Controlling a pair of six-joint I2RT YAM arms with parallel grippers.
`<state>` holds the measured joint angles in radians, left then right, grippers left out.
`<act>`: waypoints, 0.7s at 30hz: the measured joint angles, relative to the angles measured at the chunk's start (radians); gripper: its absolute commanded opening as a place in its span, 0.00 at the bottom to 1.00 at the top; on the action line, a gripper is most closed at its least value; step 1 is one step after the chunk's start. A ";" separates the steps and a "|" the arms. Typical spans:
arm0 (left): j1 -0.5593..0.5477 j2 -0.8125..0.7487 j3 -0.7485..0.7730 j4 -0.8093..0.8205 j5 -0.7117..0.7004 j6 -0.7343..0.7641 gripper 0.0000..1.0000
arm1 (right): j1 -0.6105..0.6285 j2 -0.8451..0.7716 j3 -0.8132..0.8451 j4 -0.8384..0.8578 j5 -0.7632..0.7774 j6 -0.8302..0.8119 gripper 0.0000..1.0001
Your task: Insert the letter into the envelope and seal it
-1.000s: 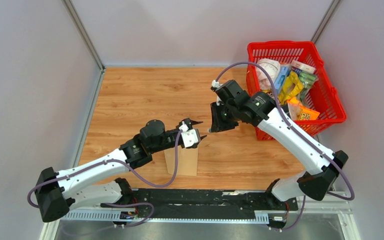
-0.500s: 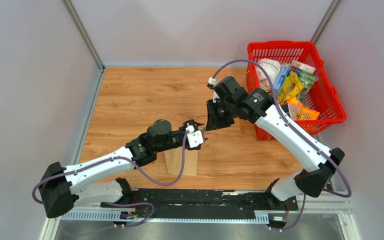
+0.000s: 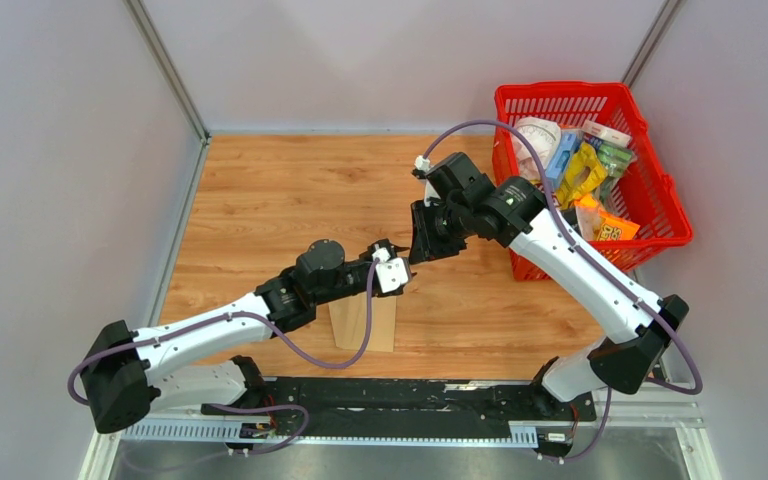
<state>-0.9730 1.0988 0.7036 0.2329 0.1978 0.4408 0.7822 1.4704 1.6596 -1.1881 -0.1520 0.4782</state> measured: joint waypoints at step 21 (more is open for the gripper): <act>0.000 0.005 -0.012 0.026 -0.021 -0.062 0.00 | 0.000 -0.003 -0.010 0.022 -0.013 0.027 0.34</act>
<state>-0.9730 1.1034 0.6918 0.2588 0.1772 0.3786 0.7822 1.4673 1.6497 -1.1660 -0.1654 0.5049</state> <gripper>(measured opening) 0.307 0.296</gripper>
